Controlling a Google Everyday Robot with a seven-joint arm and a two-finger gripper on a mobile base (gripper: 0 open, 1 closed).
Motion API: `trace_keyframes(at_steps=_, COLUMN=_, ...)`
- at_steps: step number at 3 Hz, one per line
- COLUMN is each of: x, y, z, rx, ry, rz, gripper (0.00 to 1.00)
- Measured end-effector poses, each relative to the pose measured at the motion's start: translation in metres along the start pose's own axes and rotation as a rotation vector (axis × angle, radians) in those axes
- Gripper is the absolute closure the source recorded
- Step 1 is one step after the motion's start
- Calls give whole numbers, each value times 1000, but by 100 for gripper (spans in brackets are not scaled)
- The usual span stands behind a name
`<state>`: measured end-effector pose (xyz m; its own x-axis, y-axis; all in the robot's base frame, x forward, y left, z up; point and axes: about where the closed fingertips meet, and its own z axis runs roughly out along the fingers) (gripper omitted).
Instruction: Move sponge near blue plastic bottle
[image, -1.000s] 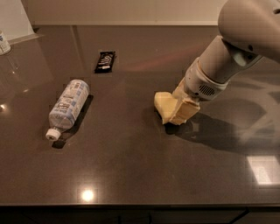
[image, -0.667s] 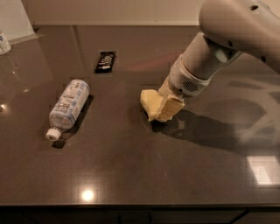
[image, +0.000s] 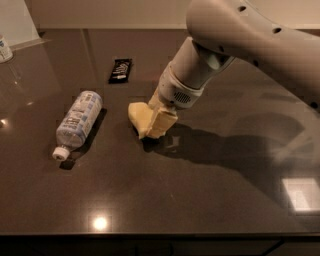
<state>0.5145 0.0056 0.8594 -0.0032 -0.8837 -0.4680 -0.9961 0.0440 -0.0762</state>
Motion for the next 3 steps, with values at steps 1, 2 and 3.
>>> trace_keyframes(at_steps=1, x=-27, y=2, z=17, rx=-25, ry=-23, rz=-56, gripper=100)
trace_keyframes(at_steps=2, x=-44, y=4, z=31, rx=-43, ry=-27, rz=-96, gripper=85)
trace_keyframes(at_steps=3, x=-52, y=9, z=42, rx=-65, ry=-28, rz=-126, gripper=61)
